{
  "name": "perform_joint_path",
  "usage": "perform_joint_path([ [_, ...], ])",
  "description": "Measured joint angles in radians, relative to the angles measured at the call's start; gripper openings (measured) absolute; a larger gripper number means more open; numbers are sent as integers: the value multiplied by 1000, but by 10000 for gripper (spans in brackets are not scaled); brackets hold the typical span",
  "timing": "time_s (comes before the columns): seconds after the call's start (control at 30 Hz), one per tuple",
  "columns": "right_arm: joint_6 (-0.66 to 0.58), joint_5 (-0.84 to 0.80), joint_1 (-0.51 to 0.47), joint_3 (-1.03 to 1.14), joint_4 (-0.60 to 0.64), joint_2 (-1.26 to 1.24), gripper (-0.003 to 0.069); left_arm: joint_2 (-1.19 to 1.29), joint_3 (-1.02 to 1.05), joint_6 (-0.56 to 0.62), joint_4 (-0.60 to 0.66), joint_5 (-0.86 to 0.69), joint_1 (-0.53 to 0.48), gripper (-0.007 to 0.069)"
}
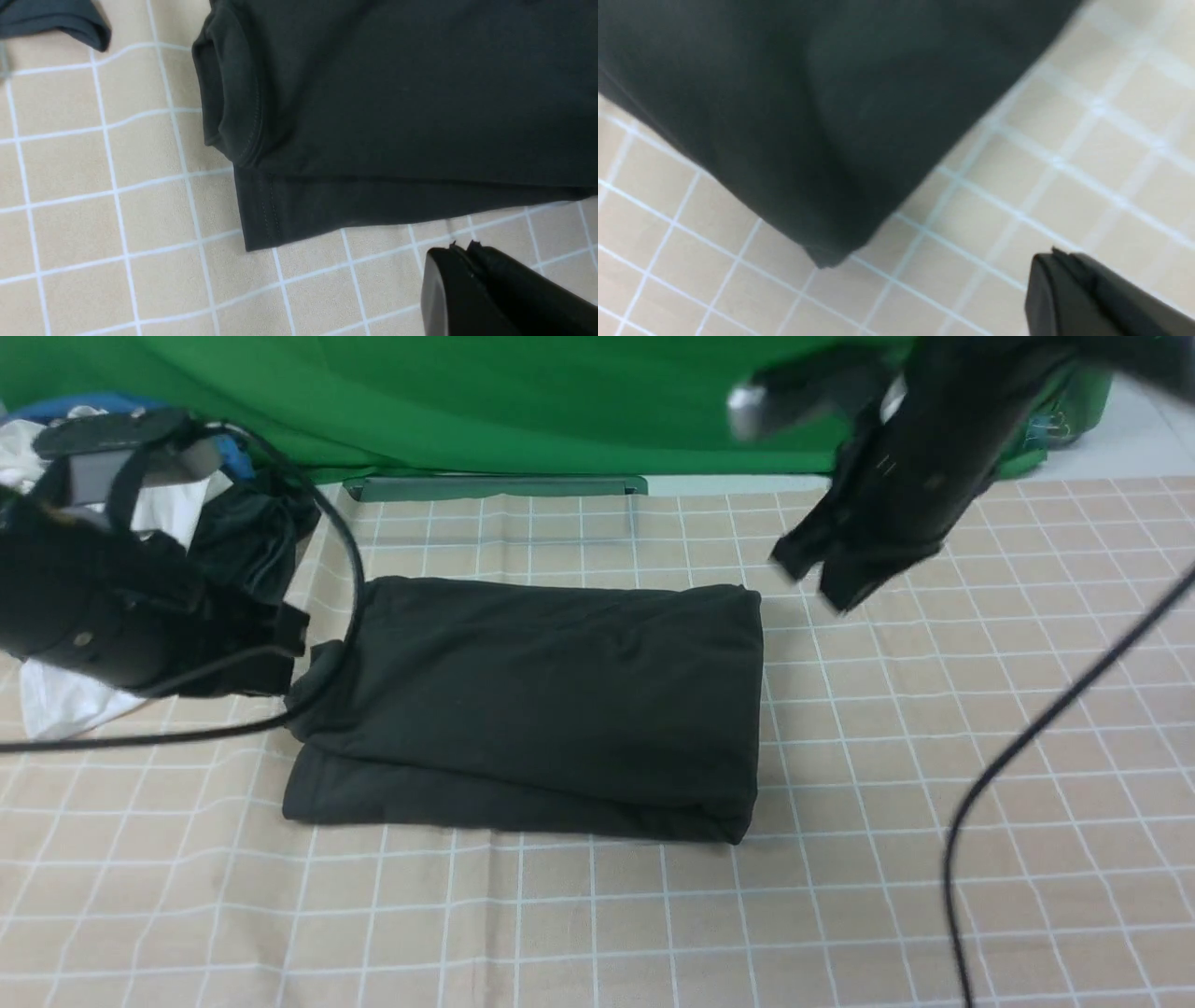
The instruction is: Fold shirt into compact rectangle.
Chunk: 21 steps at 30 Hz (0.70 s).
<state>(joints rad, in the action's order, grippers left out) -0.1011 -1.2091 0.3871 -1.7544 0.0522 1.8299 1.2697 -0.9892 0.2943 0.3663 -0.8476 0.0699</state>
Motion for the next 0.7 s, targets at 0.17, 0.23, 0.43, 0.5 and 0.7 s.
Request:
perform_joint_path([
  [0.17, -8, -2, -45, 29, -3, -166, 36, -157, 117, 1, 49, 14, 0, 19],
  [0.23, -12, 5, -48, 51, -3, -213, 36, -207, 149, 1, 66, 14, 0, 19],
  [0.43, -25, 161, -48, 192, 4, -425, 36, -423, 240, 1, 96, 33, 0, 19],
  [0.5, -30, 262, -48, 274, 4, -525, 36, -507, 264, 1, 97, 46, 0, 19],
  [0.7, -52, 675, -48, 615, 4, -879, 36, -744, 296, 2, 96, 88, 0, 19],
])
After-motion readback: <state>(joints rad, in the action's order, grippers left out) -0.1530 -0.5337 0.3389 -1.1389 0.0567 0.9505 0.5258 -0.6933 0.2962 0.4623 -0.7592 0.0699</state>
